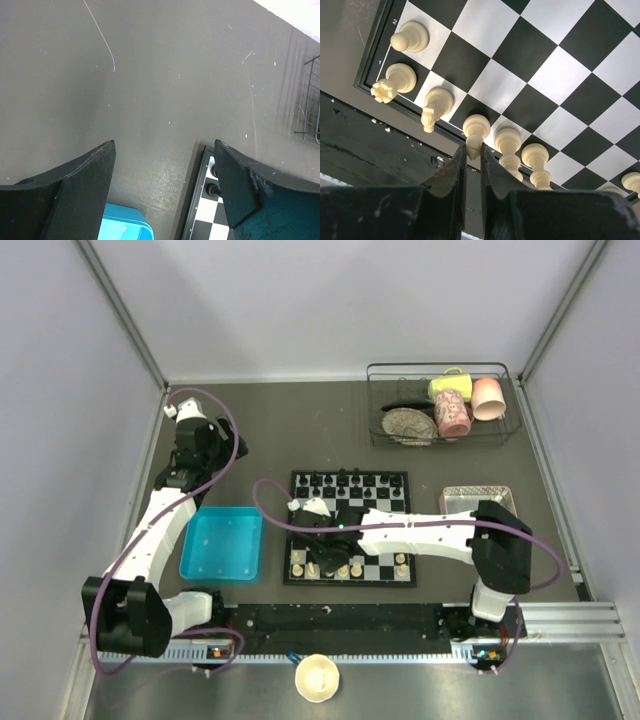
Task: Set up the chess pieces on the board
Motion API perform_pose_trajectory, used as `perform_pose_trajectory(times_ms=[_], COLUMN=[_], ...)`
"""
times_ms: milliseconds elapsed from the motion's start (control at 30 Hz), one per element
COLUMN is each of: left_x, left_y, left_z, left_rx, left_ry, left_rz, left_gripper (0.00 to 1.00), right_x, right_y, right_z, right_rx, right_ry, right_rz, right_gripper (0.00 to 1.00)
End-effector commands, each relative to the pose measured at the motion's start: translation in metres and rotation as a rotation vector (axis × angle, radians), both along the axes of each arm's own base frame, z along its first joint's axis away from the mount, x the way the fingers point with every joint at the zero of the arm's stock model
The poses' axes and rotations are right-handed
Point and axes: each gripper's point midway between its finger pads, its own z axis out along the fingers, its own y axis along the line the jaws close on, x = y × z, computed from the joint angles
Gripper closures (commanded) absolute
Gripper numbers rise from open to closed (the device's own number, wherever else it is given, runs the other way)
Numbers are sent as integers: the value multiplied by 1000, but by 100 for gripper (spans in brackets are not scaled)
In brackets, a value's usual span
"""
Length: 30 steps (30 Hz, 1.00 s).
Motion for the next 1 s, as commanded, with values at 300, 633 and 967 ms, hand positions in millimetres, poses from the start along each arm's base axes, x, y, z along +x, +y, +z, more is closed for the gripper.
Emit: perform_pose_trajectory(times_ms=[300,633,967], left_x=[1,1,1], left_y=[0,0,0], left_z=[9,7,7], left_rx=[-1,-1,-1], left_ry=[-33,-30,-29], left_rz=[-8,-8,-10], left_gripper=[16,16,16], right_x=[-4,-5,-5], right_y=[13,12,9], right_z=[-3,-6,-11], right_rx=[48,41,27], right_ry=[-3,4,3], right_rz=[-3,-5,-9], right_gripper=[100,100,87])
